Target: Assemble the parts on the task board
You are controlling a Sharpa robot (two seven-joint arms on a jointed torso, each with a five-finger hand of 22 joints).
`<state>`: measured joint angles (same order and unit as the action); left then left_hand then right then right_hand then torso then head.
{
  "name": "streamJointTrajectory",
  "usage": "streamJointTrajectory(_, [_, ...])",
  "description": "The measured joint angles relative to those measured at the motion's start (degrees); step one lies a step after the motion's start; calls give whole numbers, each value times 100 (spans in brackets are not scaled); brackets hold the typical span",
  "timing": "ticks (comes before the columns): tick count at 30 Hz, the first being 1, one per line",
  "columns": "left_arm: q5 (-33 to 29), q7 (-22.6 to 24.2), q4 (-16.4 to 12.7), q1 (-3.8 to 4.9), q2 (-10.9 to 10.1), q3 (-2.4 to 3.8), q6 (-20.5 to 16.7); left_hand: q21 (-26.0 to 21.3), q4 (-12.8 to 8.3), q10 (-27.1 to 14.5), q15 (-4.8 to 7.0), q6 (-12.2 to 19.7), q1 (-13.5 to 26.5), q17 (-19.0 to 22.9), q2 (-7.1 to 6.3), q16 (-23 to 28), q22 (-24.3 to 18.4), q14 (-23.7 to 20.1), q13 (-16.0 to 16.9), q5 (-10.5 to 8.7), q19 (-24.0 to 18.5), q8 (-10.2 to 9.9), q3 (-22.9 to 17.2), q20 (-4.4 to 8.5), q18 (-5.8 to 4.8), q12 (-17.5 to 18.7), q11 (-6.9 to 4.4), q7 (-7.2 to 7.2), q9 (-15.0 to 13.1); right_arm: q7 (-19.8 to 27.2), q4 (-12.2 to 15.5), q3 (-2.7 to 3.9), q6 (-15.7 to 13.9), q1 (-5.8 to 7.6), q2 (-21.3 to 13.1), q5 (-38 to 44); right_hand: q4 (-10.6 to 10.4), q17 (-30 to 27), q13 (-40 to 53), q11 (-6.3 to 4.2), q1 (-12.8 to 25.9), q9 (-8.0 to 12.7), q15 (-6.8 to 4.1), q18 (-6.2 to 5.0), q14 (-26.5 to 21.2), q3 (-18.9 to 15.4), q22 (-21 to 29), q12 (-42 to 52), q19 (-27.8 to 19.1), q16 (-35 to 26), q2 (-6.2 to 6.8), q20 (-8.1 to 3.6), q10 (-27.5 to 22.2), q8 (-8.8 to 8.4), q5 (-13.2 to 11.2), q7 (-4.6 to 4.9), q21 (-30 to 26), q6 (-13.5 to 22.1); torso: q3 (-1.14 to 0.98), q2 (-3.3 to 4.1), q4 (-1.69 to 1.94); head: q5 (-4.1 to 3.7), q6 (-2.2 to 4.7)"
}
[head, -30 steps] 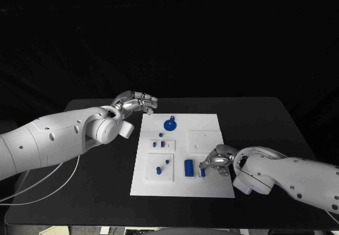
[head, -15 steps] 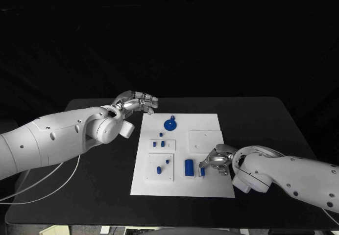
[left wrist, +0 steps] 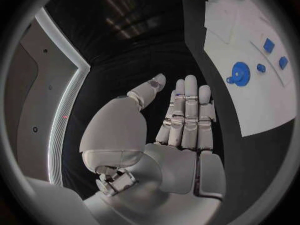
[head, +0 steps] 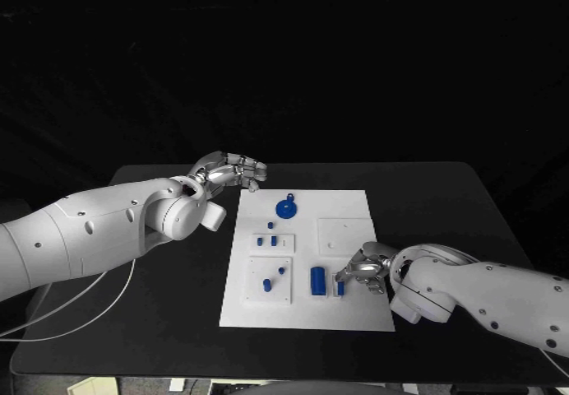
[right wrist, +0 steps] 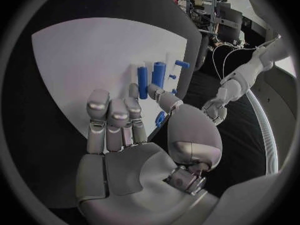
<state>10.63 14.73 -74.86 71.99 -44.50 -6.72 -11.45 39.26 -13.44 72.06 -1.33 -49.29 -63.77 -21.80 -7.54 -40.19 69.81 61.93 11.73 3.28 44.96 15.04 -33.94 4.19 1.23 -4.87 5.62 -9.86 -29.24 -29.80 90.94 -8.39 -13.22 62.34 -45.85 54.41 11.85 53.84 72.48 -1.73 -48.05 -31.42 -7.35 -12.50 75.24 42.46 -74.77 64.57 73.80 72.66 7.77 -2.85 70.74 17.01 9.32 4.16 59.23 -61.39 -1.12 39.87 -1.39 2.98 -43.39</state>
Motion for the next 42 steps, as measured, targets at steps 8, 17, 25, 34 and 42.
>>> streamJointTrajectory(8, [0,-4,0,0,0,-1,6,0,0,0,0,-1,0,-6,0,0,5,0,2,0,0,23,0,0,0,0,0,-1,0,-28,-20,-21,73,0,50,3,-56,-6,0,1,23,7,1,0,0,-23,0,0,0,0,23,0,-1,-6,-173,-3,0,-3,2,-1,1,1,-5])
streamJointTrajectory(17, [0,-7,0,0,-3,-1,11,-22,0,0,0,-1,0,-11,0,0,5,0,1,0,0,23,0,0,0,0,0,-1,0,-45,-27,-30,118,3,63,2,-56,-5,0,1,23,9,3,-1,1,-23,0,-1,0,0,23,1,-1,-4,-205,-9,0,-8,2,-1,2,14,-15])
streamJointTrajectory(25, [0,-9,1,0,-3,-1,13,-22,13,0,0,-1,0,-17,0,22,10,0,0,0,0,23,-13,0,0,0,0,-2,-1,-50,-38,-34,119,3,66,1,-174,-5,-1,1,59,41,4,-1,0,-36,0,-25,-13,0,185,-12,-2,-28,-536,-9,0,-9,2,-1,2,25,-18])
streamJointTrajectory(34, [-1,-11,4,0,-3,-1,15,-22,12,0,0,-2,0,-19,0,22,9,0,0,0,0,23,-13,0,0,0,0,-2,-1,-47,-42,-36,116,1,69,1,-488,-5,-9,-11,371,8,6,0,0,-420,7,-46,6,1,615,-36,-31,-28,-643,15,0,16,2,-1,1,31,-18])
streamJointTrajectory(42, [-1,-15,6,0,-5,-2,17,-22,13,0,0,-2,0,-22,0,22,9,0,0,0,0,23,-13,0,0,0,0,-2,-1,-32,-33,-37,117,1,59,1,-504,3,-9,-11,391,-17,-8,1,-32,-618,7,-46,-24,1,635,-66,-32,-28,-643,16,0,17,2,-1,1,35,-19])
